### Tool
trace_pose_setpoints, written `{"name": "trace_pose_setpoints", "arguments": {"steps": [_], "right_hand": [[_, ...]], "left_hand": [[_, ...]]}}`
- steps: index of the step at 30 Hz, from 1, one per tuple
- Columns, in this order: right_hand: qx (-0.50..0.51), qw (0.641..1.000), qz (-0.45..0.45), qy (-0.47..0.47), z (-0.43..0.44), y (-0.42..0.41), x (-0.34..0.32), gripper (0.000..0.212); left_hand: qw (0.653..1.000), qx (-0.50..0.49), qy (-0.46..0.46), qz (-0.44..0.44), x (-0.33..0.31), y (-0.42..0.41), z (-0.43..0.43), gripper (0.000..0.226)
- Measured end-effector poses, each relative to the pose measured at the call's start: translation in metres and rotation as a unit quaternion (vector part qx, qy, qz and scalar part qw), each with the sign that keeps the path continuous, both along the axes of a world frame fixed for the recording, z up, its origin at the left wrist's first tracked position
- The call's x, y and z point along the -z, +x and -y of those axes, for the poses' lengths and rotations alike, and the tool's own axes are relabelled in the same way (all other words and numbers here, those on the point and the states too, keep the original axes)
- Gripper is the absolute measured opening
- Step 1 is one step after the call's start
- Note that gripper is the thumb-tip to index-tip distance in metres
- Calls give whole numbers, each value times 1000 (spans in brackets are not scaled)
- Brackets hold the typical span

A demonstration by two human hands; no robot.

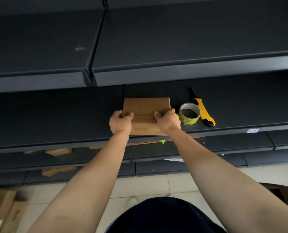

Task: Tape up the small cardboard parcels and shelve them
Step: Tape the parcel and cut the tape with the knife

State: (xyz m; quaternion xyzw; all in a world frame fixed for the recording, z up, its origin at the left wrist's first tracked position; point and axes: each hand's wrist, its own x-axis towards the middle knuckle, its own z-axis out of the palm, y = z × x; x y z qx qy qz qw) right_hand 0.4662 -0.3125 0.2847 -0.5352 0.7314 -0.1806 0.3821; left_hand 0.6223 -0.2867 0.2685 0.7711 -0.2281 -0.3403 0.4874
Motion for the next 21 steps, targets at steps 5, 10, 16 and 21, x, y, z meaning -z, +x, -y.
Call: {"name": "trace_pose_setpoints", "arguments": {"steps": [5,10,16,21], "right_hand": [[14,999,15,37,0,8,-3,90],[36,999,-4,27,0,17,1,95],[22,999,19,36,7,5,4,79],[45,997,57,29,7,0,3,67]], "left_hand": [[992,78,53,88,-5,-9,3,67],[983,90,81,141,-3,-19,7,94],[996,39,68,53,1,-11,9,82],[999,3,39,11,2,-10,7,73]]}}
